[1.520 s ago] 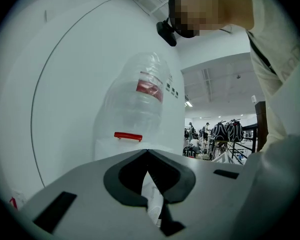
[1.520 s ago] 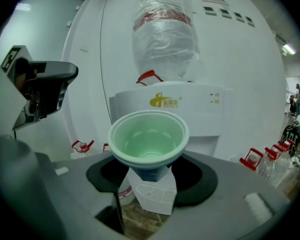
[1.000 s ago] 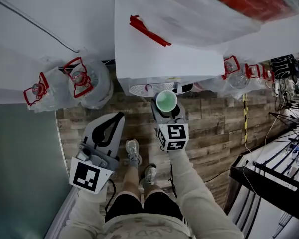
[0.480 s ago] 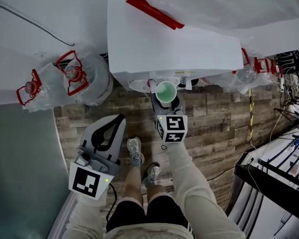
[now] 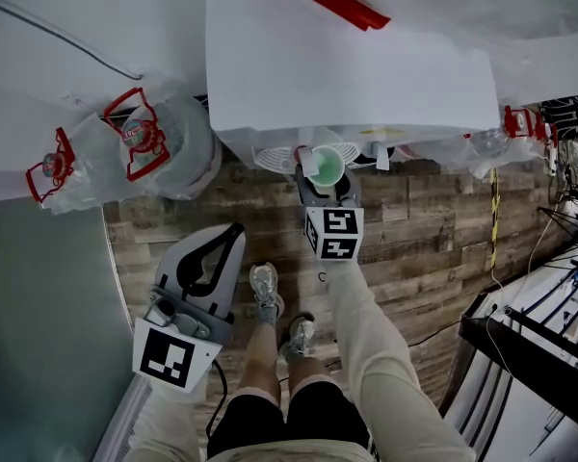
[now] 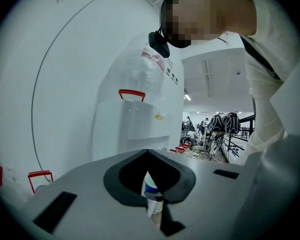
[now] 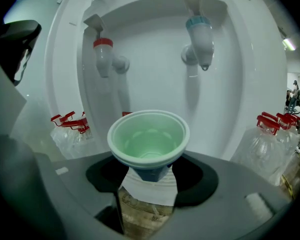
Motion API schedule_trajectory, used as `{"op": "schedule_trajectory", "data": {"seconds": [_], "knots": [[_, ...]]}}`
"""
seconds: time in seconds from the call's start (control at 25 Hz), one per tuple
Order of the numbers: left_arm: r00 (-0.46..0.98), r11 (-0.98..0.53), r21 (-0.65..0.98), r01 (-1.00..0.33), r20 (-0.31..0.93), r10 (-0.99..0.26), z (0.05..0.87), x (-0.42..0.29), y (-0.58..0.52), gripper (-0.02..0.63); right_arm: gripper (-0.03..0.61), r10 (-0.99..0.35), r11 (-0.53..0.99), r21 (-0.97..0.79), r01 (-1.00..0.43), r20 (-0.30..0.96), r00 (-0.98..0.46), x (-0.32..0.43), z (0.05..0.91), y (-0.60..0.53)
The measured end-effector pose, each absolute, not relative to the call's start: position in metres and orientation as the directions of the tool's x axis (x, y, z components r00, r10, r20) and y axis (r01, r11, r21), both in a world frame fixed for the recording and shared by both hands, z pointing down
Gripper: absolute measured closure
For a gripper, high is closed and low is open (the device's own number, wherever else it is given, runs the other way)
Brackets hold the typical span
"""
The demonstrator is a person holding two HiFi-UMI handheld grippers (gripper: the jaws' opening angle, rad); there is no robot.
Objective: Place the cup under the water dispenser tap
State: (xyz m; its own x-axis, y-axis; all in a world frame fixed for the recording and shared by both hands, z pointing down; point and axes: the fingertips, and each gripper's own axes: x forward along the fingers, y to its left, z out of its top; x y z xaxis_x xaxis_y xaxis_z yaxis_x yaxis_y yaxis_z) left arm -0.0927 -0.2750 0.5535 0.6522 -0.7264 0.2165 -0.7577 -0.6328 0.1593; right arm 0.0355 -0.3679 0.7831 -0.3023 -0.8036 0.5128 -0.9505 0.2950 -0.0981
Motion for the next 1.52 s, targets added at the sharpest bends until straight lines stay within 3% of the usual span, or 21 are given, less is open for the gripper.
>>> {"op": "schedule_trajectory", "data": {"seconds": [1.2,1.52], "knots": [[0.641,-0.615,0.181,-0.767,0.248,-0.726,0.577,-0.103,-0.273,0.608,0.295,-0.745,0.293,-0.108,-0.950,0.597,-0.297,0.038,0.826,-0.379],[0.643,-0.617,0.182,-0.765,0.248,-0.725,0.574,-0.103,-0.264,0.609,0.243,-0.738,0.308,-0.111,-0.945,0.599,-0.311,0.038,0.820,-0.373]]}}
